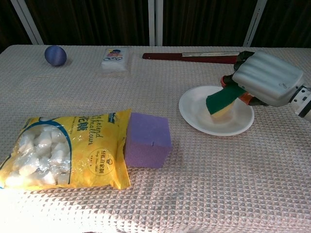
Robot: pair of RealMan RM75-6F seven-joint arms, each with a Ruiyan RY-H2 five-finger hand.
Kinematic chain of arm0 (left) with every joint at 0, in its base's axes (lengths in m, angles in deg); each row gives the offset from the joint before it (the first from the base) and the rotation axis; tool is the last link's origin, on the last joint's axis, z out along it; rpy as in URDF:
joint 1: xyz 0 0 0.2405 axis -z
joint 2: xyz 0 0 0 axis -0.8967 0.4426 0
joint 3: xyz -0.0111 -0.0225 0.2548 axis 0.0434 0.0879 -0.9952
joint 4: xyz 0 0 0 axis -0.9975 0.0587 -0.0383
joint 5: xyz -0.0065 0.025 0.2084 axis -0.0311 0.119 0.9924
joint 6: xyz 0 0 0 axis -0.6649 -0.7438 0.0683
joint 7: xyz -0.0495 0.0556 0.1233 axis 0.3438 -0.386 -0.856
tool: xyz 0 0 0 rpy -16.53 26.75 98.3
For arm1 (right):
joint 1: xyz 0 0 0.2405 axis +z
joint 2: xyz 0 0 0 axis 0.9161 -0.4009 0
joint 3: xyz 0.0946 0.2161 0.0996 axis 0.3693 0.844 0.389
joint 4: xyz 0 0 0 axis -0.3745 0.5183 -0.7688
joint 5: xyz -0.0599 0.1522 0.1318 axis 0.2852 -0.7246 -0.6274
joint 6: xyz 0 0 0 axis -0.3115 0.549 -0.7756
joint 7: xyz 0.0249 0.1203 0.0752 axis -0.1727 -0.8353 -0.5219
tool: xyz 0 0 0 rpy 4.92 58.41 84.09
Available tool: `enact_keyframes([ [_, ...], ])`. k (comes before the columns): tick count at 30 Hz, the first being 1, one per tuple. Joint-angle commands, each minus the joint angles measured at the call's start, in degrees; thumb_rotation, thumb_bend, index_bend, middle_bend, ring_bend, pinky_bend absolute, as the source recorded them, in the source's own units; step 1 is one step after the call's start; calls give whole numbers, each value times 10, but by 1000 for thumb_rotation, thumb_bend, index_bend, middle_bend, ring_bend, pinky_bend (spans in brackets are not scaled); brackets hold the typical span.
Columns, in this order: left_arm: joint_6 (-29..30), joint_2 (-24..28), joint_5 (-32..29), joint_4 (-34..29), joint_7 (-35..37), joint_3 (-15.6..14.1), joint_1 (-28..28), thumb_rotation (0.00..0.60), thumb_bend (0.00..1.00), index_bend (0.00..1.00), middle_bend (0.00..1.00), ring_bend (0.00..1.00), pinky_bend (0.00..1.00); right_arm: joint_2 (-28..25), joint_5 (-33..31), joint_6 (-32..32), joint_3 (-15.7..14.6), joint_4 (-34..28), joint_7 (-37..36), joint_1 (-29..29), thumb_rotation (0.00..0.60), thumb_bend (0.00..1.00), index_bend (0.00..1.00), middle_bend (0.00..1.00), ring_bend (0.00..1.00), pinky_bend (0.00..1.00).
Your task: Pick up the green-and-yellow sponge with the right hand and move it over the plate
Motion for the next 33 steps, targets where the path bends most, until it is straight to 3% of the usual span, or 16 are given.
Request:
enact_keyframes([
  [1, -1, -1, 0, 1, 0, 0, 0, 600, 16, 234, 146, 83, 131, -5, -1, 10, -2, 2, -12, -7, 600, 577, 1000, 725, 487, 294],
  [10, 1, -2, 0, 0, 0, -3, -2, 600, 16, 237, 146, 83, 131, 25, 10, -14, -22, 42, -3, 1, 600, 578, 1000, 727, 500, 291],
  [16, 0, -5, -3, 6, 5, -3, -4, 600, 16, 237, 146, 83, 131, 12, 0, -8, -21, 59, -9, -9, 600, 578, 1000, 730, 507, 292],
  [25, 3, -4, -1, 6, 5, -1, -3, 600, 16, 237, 146, 83, 131, -17, -12, 22, -4, 29, -25, -12, 600, 577, 1000, 731, 508, 296],
  [33, 4, -4, -1, 3, 3, -3, -6, 600, 17, 238, 146, 83, 131, 23, 1, -10, -13, 20, -12, 13, 600, 578, 1000, 731, 508, 296],
])
